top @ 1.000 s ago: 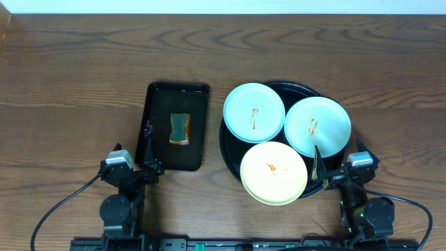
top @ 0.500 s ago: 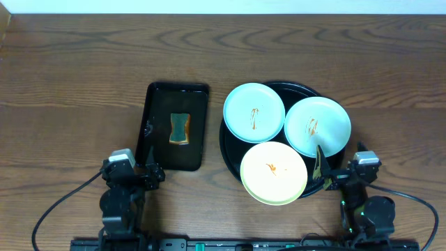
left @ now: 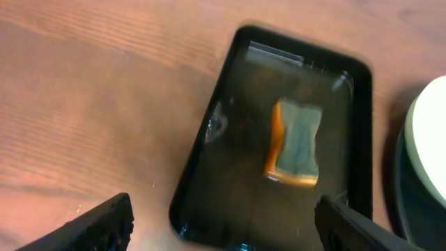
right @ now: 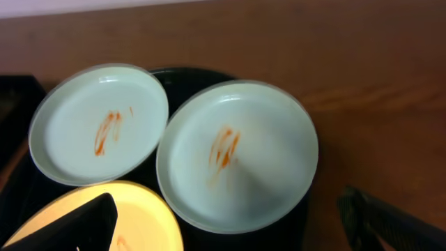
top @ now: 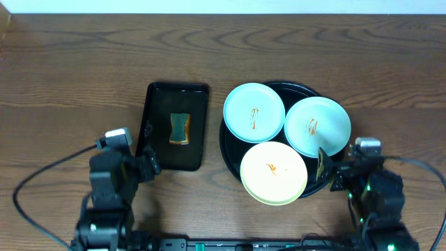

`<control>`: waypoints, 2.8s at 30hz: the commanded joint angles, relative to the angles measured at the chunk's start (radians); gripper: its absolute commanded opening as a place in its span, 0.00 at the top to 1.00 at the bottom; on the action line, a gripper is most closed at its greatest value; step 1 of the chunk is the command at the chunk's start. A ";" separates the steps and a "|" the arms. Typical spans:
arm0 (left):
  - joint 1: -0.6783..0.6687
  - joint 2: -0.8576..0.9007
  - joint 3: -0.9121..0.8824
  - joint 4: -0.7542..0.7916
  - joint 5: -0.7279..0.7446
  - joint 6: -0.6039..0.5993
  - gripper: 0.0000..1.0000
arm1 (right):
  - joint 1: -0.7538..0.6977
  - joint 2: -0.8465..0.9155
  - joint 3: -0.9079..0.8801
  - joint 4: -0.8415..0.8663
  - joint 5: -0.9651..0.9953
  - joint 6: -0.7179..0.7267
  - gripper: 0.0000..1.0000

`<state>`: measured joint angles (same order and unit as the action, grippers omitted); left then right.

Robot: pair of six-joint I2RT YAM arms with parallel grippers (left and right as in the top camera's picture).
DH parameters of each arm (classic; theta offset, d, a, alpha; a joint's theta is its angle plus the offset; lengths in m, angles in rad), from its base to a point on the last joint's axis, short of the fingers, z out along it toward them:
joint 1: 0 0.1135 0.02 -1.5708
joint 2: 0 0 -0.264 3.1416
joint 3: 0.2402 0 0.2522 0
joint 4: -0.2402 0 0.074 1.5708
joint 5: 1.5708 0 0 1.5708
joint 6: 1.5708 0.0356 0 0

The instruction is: Clean dirty plates on tray and stack at the side

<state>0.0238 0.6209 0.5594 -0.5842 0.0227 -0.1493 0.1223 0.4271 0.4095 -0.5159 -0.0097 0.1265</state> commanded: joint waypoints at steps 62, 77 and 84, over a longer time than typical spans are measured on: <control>-0.244 1.078 0.367 0.198 0.018 -0.028 0.93 | -0.004 0.638 0.407 -0.228 -0.227 -0.030 0.01; -0.243 0.898 0.402 0.175 -0.064 -0.044 0.93 | -0.004 0.639 0.406 -0.241 -0.227 -0.029 0.01; -0.244 0.970 0.349 0.155 -0.055 -0.128 0.92 | -0.003 0.683 0.391 -0.282 -0.229 -0.013 0.04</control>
<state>-0.2188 1.5597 0.9344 -0.4232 -0.0147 -0.2260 0.1223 1.0855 0.8005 -0.7914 -0.2302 0.1101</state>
